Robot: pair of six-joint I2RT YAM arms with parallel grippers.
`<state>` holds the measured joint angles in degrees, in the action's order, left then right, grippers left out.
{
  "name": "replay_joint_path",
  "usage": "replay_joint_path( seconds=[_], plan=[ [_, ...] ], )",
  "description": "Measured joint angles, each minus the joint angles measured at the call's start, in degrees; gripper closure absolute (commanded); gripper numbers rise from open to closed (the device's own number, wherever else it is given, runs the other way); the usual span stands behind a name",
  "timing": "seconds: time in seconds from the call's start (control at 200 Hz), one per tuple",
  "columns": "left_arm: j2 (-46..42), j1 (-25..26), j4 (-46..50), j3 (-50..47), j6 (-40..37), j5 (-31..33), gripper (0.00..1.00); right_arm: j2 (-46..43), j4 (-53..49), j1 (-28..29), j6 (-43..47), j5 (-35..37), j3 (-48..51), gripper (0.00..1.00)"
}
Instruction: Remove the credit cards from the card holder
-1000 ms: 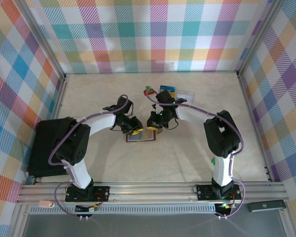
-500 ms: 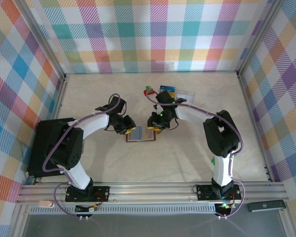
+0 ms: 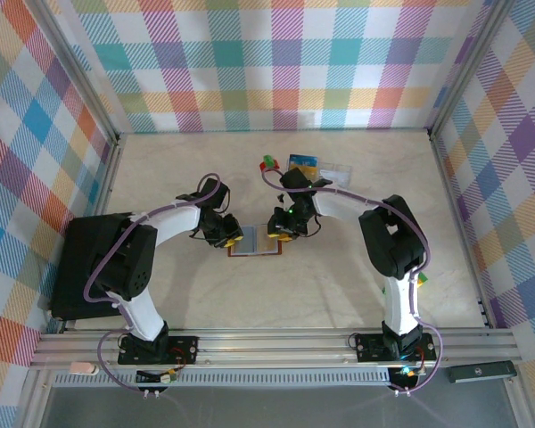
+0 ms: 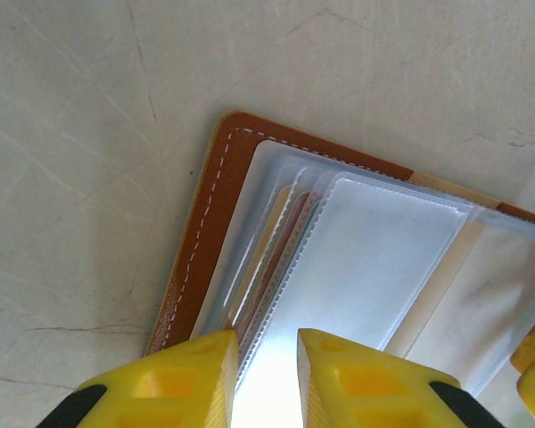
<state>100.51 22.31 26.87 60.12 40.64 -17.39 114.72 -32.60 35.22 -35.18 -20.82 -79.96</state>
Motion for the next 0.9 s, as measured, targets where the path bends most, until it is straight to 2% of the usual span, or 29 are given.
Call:
replay_joint_path(
  seconds=[0.19, 0.54, 0.9],
  plan=[
    [0.0, 0.0, 0.0, 0.0, -0.3, 0.0, 0.76, 0.1, 0.2, 0.0, 0.1, -1.3, 0.0, 0.8],
    [0.1, 0.0, 0.0, 0.0, -1.0, 0.0, 0.76, 0.1, -0.9, 0.0, 0.0, -1.5, -0.3, 0.77],
    [0.1, 0.0, 0.0, 0.0, -1.1, 0.0, 0.76, -1.5, 0.9, 0.0, -1.0, -6.2, -0.3, 0.76]
  ],
)
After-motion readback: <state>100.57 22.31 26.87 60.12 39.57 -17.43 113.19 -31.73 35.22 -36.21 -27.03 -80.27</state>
